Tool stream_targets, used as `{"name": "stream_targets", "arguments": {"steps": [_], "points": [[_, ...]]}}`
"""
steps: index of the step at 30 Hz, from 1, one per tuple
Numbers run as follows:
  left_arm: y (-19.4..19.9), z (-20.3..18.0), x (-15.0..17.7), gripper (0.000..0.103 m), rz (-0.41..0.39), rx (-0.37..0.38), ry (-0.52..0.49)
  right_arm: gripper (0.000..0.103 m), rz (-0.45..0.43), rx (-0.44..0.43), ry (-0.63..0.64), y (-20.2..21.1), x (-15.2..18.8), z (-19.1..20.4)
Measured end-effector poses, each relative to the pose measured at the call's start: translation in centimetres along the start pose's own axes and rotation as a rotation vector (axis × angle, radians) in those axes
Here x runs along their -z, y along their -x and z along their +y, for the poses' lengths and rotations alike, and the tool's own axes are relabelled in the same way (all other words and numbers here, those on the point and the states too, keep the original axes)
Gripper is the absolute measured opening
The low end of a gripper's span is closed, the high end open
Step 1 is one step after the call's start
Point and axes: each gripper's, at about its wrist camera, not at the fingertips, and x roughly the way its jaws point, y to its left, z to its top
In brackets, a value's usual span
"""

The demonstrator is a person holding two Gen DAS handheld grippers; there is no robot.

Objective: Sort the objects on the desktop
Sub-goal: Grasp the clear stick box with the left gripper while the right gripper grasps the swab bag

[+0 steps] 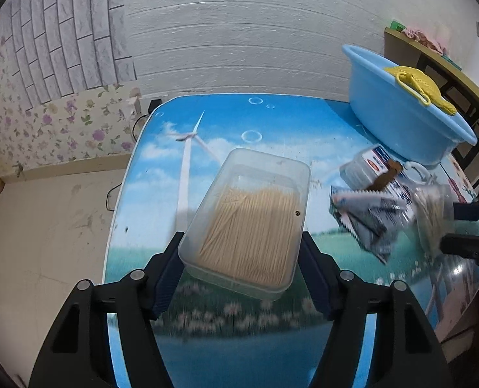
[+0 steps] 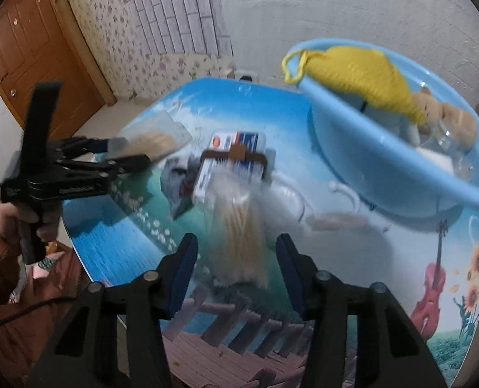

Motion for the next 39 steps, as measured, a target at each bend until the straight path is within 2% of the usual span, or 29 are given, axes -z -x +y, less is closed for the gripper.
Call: {"name": "stream_targets", "arguments": {"steps": [3, 12, 22, 30, 33, 39], "points": [[0.6, -0.1, 0.7, 0.067, -0.006, -0.001, 0.014, 0.031, -0.006, -0.036, -0.026, 0.2, 0.4, -0.4], [1.7, -1.0, 2.4, 0.067, -0.01, -0.021, 0.04, 0.03, -0.05, -0.011, -0.068, 2.0, 1.8, -2.1], [3.2, -1.9, 4.2, 0.067, 0.011, -0.042, 0.04, 0.03, -0.065, 0.082, -0.14, 3.5, 3.7, -5.2], [2.5, -2.5, 3.5, 0.068, 0.02, -0.06, 0.034, 0.03, -0.065, 0.176, -0.226, 4.3, 5.0, -8.9], [2.0, -2.7, 3.0, 0.068, 0.029, -0.068, 0.029, 0.03, -0.069, 0.178, -0.263, 4.2, 5.1, -10.1], [1.0, -3.1, 2.1, 0.073, 0.042, -0.077, 0.023, 0.031, -0.07, 0.203, -0.241, 3.5, 4.6, -10.0]]}}
